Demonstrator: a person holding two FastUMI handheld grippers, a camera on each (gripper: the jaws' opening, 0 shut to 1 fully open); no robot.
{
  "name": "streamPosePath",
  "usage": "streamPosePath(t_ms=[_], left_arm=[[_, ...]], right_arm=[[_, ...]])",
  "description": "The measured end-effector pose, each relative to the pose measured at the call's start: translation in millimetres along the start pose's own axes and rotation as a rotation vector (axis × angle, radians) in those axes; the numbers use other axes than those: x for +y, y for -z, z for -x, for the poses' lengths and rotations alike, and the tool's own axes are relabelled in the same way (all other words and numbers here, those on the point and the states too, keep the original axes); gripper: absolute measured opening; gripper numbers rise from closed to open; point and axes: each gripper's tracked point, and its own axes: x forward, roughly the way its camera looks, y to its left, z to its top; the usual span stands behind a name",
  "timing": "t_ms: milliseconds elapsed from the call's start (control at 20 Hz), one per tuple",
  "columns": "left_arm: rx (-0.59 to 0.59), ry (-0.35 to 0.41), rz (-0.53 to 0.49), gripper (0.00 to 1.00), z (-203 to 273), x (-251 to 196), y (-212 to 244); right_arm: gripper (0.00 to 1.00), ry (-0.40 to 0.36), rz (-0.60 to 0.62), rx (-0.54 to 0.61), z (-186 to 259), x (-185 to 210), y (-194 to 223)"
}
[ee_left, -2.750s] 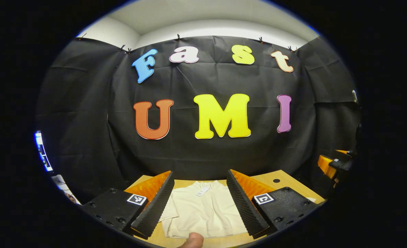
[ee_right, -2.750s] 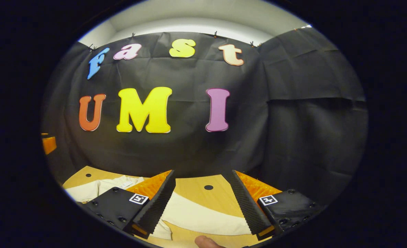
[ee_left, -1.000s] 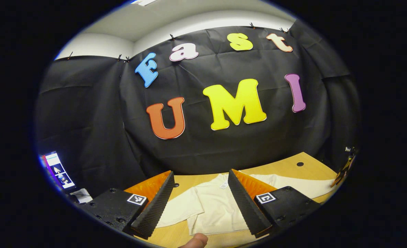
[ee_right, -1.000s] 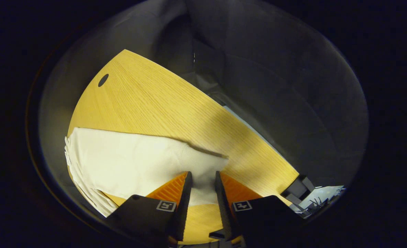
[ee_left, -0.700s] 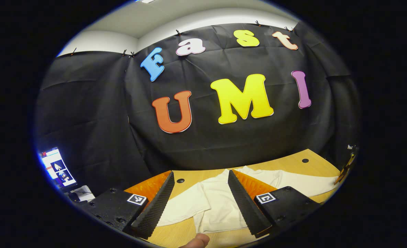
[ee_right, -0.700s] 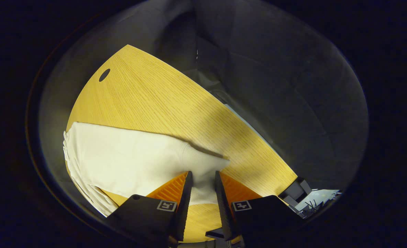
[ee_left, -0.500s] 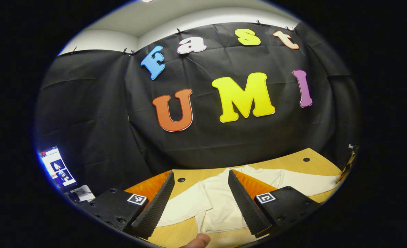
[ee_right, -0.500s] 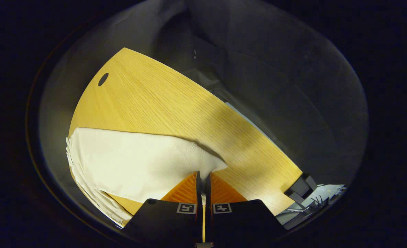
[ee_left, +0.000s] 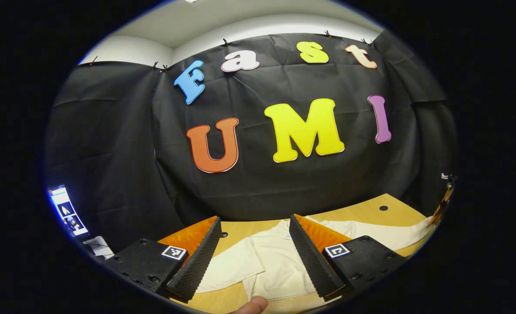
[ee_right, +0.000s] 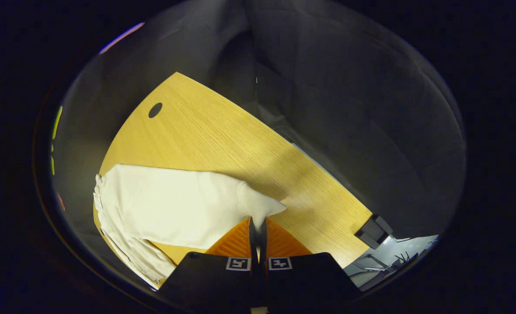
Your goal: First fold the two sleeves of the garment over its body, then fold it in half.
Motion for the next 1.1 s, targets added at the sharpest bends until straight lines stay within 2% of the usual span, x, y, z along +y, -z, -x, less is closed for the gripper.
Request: streamPosePath(t_ms=[200,450,850,1100], left_arm=[[-0.005,0.041,0.041,0.99,-8.2,8.9,5.9],[-0.014,0.056,0.067,0.99,-18.9,34.1,13.2],[0.045,0.085,0.07,0.99,-39.9,79.1,50.8],[0.079,0.094,0.093,1.0,-47.9,106.6,74.8]], right_arm=[[0.0,-0.02,0.064,-0.048,41.6,42.3,-2.0],[0.0,-0.066,0.15,-0.092,79.7,130.4,9.1],[0.0,-0.164,0.391,-0.182,108.8,316.8,45.1],[0.0,-0.253,0.528,-0.197,108.2,431.1,94.1]])
